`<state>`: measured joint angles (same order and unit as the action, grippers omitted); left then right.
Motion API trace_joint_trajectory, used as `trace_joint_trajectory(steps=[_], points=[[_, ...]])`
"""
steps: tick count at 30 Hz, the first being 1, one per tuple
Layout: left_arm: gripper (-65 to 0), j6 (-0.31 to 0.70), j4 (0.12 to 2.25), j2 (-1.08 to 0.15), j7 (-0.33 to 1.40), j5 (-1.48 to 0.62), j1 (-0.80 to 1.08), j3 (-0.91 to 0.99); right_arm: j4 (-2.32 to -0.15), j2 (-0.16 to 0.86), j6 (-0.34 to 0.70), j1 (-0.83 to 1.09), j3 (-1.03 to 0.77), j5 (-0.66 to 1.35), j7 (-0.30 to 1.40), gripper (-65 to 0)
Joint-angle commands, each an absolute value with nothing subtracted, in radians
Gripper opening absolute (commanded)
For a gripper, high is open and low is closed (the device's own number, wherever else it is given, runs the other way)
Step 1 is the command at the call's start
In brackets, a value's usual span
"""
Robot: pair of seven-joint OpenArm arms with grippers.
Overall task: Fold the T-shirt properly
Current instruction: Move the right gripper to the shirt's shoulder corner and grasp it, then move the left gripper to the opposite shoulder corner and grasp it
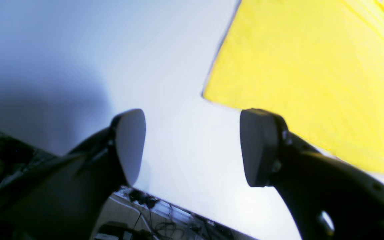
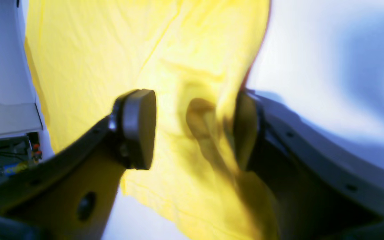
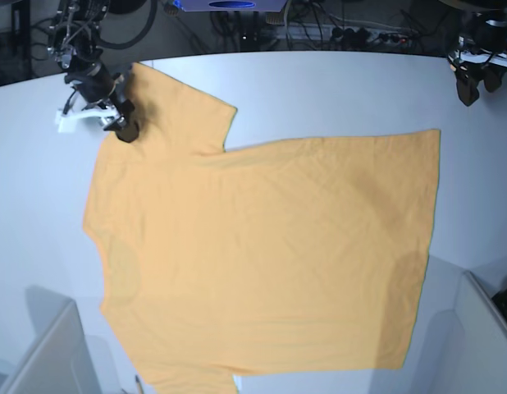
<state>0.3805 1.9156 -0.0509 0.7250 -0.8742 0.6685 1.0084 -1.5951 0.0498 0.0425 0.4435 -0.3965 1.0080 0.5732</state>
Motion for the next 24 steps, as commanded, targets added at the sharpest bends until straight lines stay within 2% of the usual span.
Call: trace_joint_trajectory(steps=[1, 3, 5, 6, 14, 24], points=[[-22.4, 0.389, 1.916, -0.059, 0.727, -0.858, 0.654, 1.023, -1.570, 0.051, -0.007, 0.460, -0.394, 0.957, 0.642, -37.8], [-22.4, 0.390, 1.894, -0.058, 0.736, -0.799, 0.615, 1.020, -1.569, 0.054, -0.005, 0.460, -0.394, 0.957, 0.642, -48.3], [-22.4, 0.392, 1.865, -0.056, 0.737, -0.774, 0.581, 1.018, -1.569, 0.054, -0.005, 0.460, -0.394, 0.957, 0.647, -63.3], [-22.4, 0.392, 1.845, -0.056, 0.739, -0.776, 0.568, 1.018, -1.569, 0.054, -0.005, 0.460, -0.394, 0.957, 0.648, -65.0], [-22.4, 0.392, 1.644, -0.064, 0.740, -0.771, 0.450, 0.997, -1.569, 0.054, -0.005, 0.460, -0.392, 0.957, 0.650, -65.0], [-22.5, 0.374, 1.498, -0.064, 0.740, -0.768, 0.315, 0.921, -1.570, 0.054, -0.005, 0.460, -0.394, 0.957, 0.650, -65.0]])
